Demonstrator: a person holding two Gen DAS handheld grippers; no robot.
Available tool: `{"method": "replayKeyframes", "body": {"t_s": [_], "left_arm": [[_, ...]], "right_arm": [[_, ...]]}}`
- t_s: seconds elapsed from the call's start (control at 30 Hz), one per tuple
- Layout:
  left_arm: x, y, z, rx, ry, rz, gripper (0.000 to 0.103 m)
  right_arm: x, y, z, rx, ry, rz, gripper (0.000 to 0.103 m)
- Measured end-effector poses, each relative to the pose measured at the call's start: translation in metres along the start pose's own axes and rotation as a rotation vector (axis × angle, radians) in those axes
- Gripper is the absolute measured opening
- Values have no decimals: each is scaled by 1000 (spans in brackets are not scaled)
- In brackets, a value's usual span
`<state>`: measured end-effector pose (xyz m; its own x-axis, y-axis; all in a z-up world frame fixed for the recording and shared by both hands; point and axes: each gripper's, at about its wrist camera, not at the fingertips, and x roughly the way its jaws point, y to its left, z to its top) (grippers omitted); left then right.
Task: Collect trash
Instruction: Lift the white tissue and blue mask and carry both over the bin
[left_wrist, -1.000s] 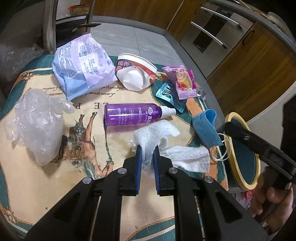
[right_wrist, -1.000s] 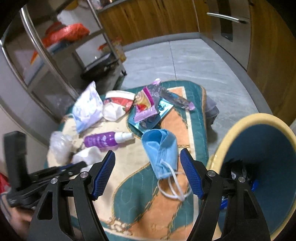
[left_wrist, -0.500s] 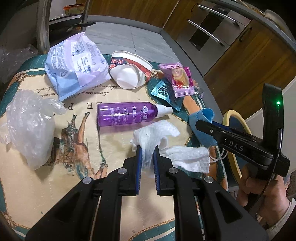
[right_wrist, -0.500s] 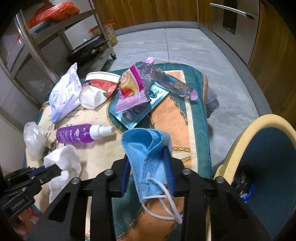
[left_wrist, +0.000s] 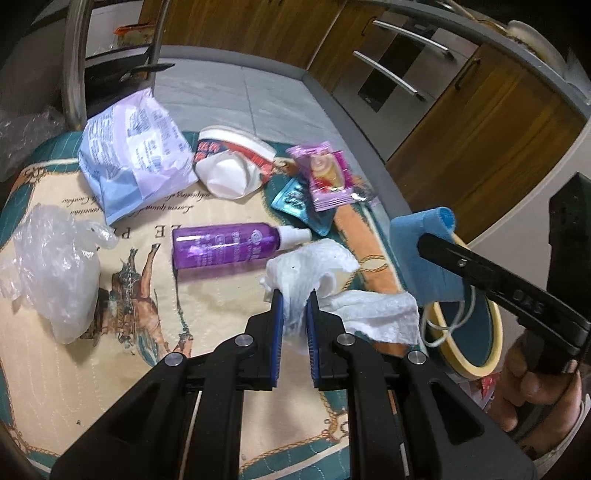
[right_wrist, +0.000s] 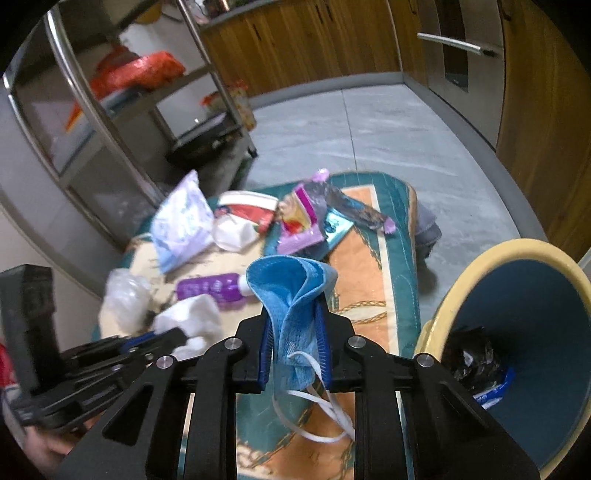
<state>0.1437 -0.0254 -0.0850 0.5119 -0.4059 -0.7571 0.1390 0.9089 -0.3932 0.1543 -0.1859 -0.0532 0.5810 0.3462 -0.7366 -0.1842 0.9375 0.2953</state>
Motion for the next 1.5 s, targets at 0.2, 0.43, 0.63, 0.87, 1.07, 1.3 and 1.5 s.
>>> {"method": "replayKeyframes", "body": {"t_s": [0.2, 0.43, 0.63, 0.87, 1.07, 1.3, 1.5], "left_arm": [[-11, -17, 0, 39, -27, -38, 11], [-18, -39, -3, 87, -35, -68, 12], [-21, -56, -8, 124, -39, -96, 12], [-20, -83, -13, 170, -36, -141, 11], [-17, -107, -15, 201, -34, -176, 11], [-6, -138, -17, 239, -21, -217, 12], [9, -166, -22, 280, 4, -248, 12]], "right_arm": [[-46, -9, -5, 54, -64, 34, 22], [-75, -19, -19, 98, -99, 24, 22], [-99, -32, -37, 148, -135, 21, 22], [-120, -46, -53, 183, -174, 4, 22], [-132, -67, -62, 215, -205, -37, 22], [-144, -98, -75, 284, -236, -74, 22], [-147, -121, -82, 348, -245, -88, 22]]}}
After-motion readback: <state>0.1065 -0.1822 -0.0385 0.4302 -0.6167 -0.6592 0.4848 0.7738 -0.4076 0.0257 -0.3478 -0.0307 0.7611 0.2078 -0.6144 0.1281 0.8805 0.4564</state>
